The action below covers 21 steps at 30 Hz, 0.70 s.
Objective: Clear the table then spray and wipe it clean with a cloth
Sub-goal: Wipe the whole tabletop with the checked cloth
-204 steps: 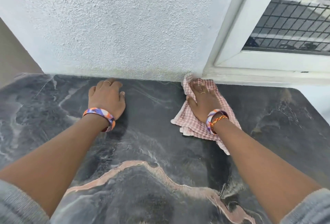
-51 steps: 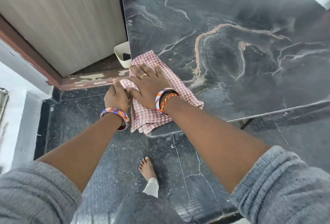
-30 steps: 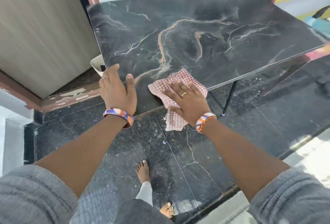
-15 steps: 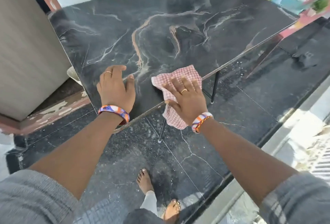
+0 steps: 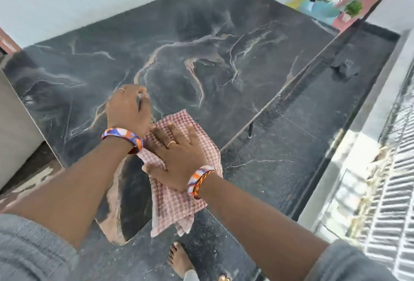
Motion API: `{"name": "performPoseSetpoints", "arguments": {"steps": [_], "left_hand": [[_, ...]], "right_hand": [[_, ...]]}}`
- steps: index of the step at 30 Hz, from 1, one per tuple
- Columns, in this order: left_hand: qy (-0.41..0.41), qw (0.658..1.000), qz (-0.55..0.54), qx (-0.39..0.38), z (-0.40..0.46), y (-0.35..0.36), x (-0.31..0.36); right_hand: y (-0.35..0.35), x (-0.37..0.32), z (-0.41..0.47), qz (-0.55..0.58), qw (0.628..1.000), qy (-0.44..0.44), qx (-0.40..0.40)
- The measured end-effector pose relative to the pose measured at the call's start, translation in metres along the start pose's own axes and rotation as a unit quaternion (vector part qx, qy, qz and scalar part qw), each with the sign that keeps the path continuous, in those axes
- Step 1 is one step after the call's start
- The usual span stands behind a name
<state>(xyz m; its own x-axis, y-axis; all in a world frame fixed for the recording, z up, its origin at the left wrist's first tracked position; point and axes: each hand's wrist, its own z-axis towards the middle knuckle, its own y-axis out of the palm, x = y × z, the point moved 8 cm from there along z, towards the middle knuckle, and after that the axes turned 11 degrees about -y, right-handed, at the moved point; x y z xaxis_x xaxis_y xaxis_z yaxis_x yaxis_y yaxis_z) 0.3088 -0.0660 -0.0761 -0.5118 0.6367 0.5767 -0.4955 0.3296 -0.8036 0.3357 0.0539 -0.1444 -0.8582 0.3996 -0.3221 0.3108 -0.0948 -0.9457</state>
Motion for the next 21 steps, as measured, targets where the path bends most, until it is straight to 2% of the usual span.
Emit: {"name": "performPoseSetpoints", "arguments": {"steps": [5,11,17,21], "left_hand": [[0.047,0.998,-0.002,-0.051,0.026,0.04,0.031],[0.119,0.988,-0.001,-0.101,0.038,0.079,0.071],[0.179,0.973,0.01,-0.143,0.044,0.117,0.118],[0.243,0.957,0.015,-0.158,0.043,0.142,0.161]], "right_hand": [[-0.026,0.093,-0.004,-0.005,0.984,0.172,0.043],[-0.052,0.183,-0.026,0.009,0.922,0.376,0.092],[-0.073,0.249,-0.038,0.088,0.882,0.44,0.145],[-0.088,0.295,-0.042,0.092,0.868,0.458,0.171]]}}
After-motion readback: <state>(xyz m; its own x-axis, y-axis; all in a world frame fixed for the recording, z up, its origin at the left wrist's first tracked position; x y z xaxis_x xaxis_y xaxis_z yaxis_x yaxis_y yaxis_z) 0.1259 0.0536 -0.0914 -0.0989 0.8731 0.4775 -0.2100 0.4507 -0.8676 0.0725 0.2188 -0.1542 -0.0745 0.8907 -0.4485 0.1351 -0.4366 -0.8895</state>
